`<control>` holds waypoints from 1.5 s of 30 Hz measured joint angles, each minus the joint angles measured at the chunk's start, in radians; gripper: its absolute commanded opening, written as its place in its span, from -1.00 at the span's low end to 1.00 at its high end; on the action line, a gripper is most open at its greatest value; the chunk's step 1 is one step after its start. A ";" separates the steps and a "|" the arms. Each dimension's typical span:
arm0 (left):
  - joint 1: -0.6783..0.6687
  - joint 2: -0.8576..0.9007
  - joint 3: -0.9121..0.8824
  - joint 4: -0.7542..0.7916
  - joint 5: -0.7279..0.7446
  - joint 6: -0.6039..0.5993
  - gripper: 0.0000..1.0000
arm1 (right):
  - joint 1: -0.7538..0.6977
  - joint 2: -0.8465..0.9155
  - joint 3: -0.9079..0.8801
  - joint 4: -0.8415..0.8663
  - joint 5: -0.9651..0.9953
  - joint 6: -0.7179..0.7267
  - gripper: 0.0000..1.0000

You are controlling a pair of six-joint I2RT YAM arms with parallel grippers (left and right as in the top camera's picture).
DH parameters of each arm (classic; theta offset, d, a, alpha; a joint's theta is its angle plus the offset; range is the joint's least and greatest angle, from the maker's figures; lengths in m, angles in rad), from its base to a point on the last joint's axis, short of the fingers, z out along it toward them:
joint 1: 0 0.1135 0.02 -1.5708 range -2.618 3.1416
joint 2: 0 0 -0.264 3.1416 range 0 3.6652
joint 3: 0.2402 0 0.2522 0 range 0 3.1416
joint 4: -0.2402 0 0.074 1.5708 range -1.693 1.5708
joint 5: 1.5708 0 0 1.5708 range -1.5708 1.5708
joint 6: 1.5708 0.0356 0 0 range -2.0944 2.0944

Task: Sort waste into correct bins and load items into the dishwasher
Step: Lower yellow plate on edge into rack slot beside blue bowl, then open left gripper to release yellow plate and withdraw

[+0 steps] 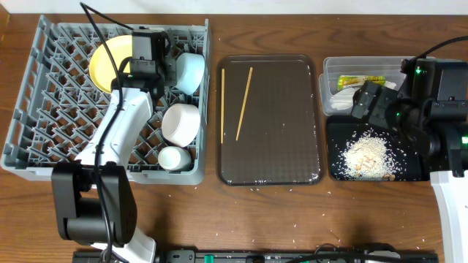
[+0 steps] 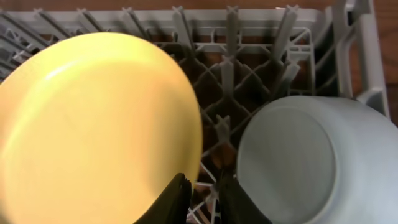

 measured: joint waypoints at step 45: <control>0.042 0.184 0.019 0.023 0.010 -0.004 -0.80 | 0.000 0.000 0.000 0.000 0.000 0.000 0.99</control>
